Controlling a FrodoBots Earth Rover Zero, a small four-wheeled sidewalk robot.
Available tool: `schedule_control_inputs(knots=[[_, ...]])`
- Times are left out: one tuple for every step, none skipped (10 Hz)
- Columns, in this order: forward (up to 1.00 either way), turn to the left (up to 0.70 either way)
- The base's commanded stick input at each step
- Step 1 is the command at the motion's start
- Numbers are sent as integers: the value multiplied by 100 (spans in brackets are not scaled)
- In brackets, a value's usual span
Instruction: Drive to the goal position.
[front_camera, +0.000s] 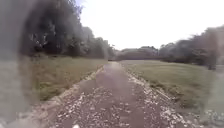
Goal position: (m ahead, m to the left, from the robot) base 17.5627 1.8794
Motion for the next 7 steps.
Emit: schedule_control_inputs(knots=[[100,0],[100,0],[100,0],[100,0],[100,0],[100,0],[100,0]])
